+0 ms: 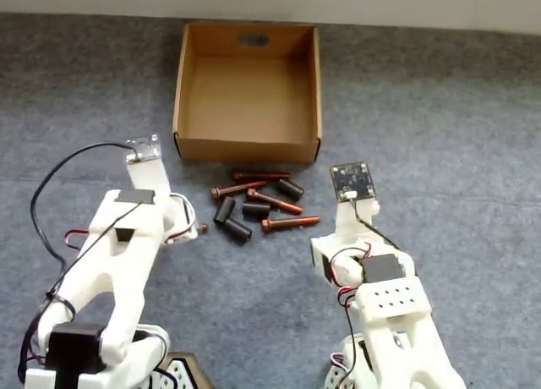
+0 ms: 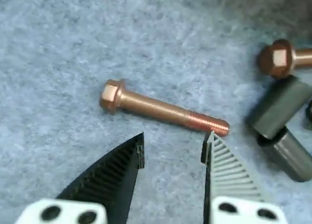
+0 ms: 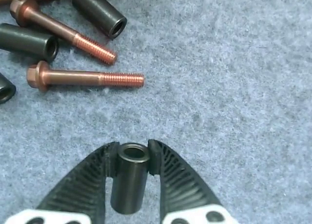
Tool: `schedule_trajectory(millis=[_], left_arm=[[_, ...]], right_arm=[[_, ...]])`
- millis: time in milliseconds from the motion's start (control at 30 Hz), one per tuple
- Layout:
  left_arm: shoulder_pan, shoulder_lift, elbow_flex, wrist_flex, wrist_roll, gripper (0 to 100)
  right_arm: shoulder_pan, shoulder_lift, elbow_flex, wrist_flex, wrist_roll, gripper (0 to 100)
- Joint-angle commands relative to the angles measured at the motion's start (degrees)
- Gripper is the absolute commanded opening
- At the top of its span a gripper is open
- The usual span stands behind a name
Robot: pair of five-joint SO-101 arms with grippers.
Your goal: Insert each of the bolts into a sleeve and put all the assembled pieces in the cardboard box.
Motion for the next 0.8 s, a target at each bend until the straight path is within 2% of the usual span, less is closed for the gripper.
schedule_trajectory(millis=[0,133,233,400,533,767], left_arm=[[1.19,-0.92,-2.51,-1.41,6.86,21],[-1.36,-0.66,-2.86,-4.57,15.91,21],[-3.30,-0.66,-3.21,-5.10,19.78,21],[-4.00,1.98,-3.91,-5.98,20.57,21],[-4.35,12.62,-7.52,-5.98,20.57,21],[-5.23,24.22,-21.14,6.42,20.48,20]], right_arm=[[0.66,-1.19,-0.31,-1.10,-0.09,0.5],[0.66,-1.19,-0.31,-1.10,-0.09,0.5],[0.66,-1.19,-0.31,-1.10,-0.09,0.5],[0.66,-1.19,-0.31,-1.10,-0.09,0.5],[0.66,-1.19,-0.22,-1.10,-0.09,0.5],[0.66,-1.19,-0.22,-1.10,-0.09,0.5]])
